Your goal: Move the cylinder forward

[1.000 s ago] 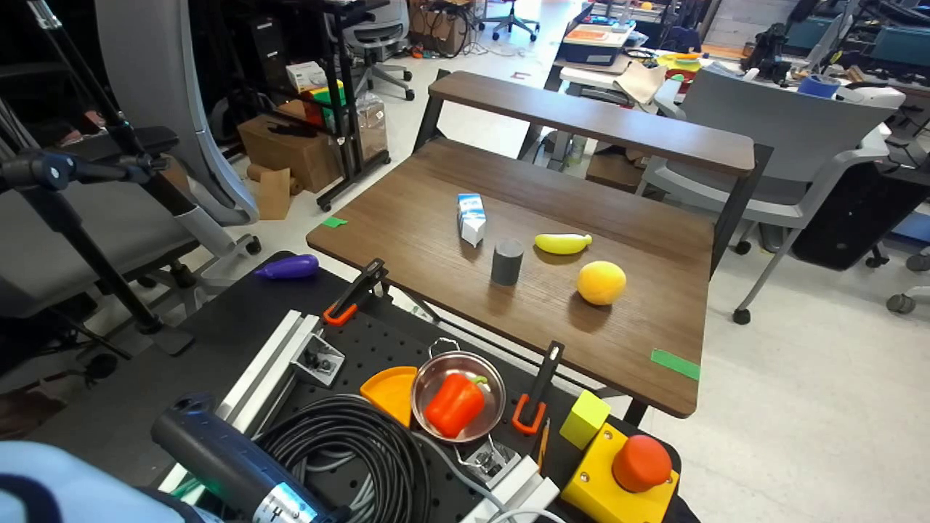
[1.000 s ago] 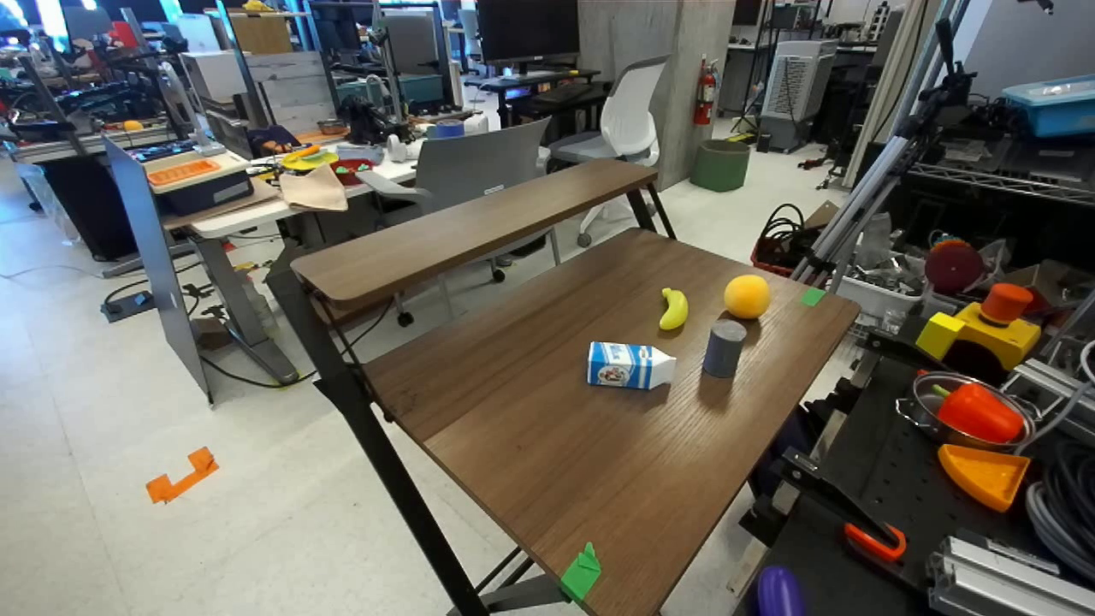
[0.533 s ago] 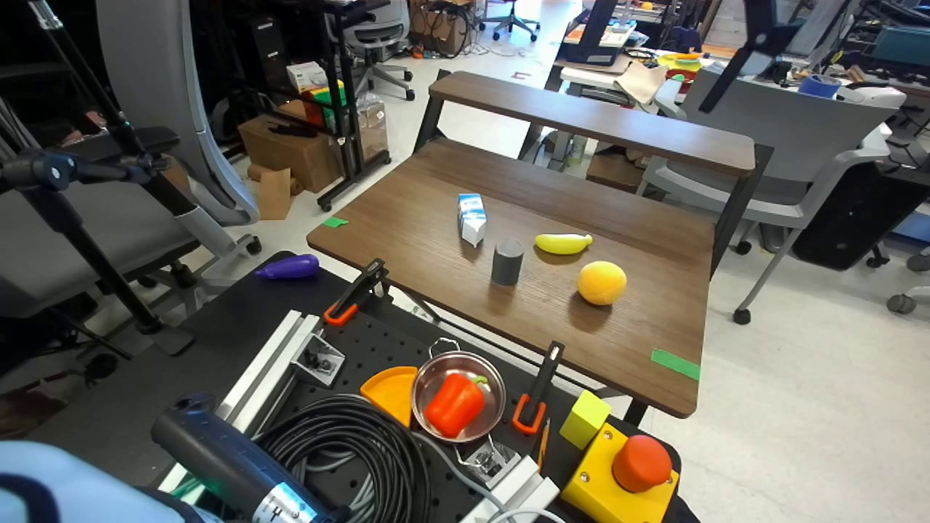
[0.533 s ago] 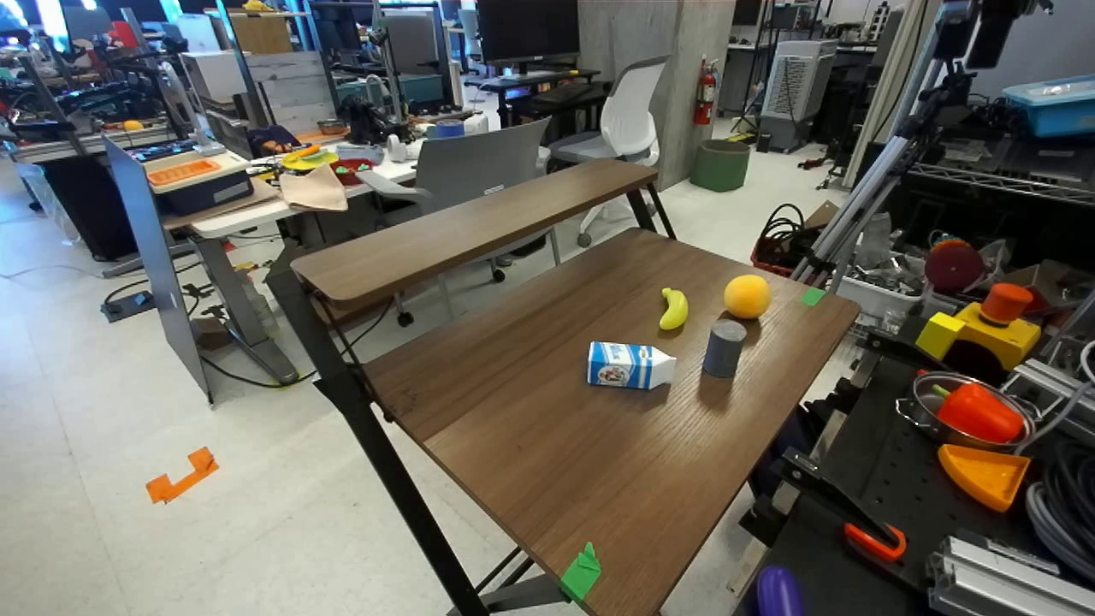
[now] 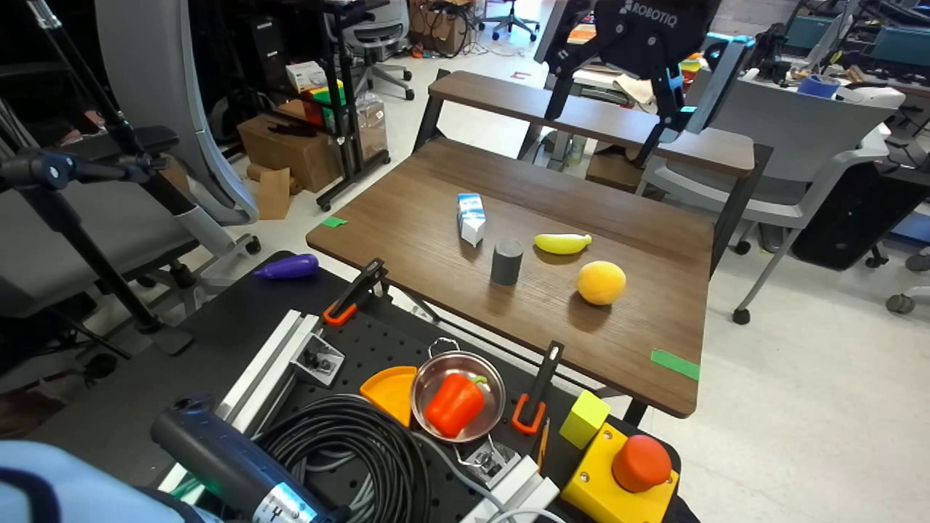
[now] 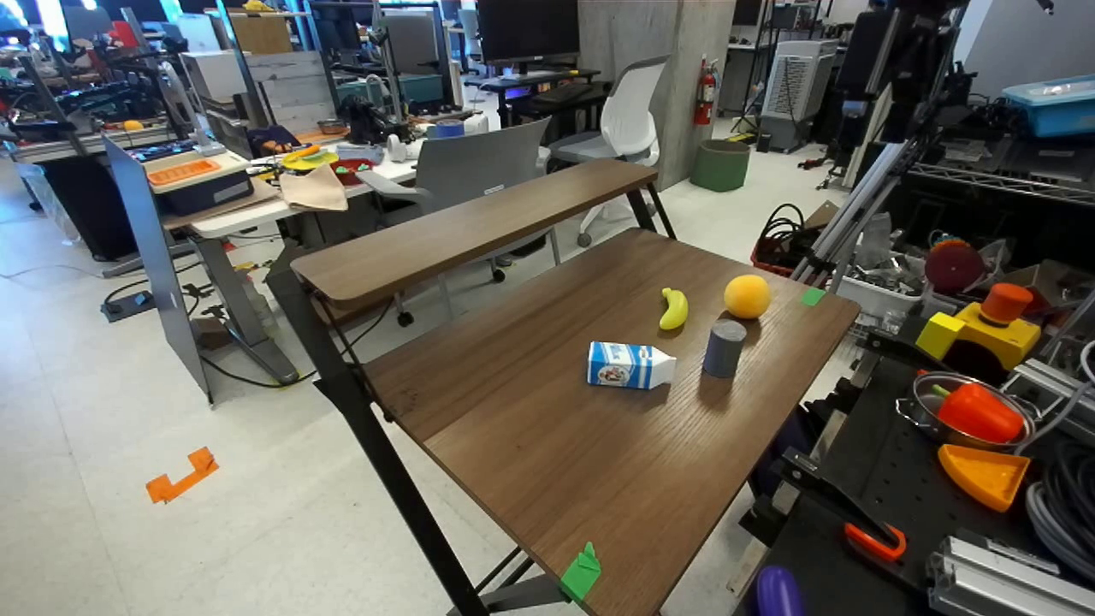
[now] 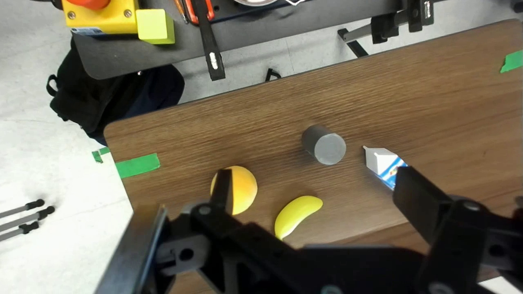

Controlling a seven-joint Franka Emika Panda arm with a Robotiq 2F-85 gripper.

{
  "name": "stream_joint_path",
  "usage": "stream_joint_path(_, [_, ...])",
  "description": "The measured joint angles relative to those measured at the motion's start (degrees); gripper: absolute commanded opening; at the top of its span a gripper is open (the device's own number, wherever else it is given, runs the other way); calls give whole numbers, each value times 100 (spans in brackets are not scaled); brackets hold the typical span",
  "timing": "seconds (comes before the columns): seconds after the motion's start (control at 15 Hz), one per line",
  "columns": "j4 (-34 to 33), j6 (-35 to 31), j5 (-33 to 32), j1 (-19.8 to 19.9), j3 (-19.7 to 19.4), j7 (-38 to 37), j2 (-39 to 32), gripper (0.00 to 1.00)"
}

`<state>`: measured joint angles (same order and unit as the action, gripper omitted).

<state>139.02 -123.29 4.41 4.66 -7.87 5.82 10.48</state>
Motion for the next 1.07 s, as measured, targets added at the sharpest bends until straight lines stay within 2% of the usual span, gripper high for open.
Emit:
stream_joint_path(0.53, [4, -1114, 55, -287, 434, -370, -950, 100])
stream_joint_path(1.07, [7, -1982, 55, -366, 641, -541, -1815, 100])
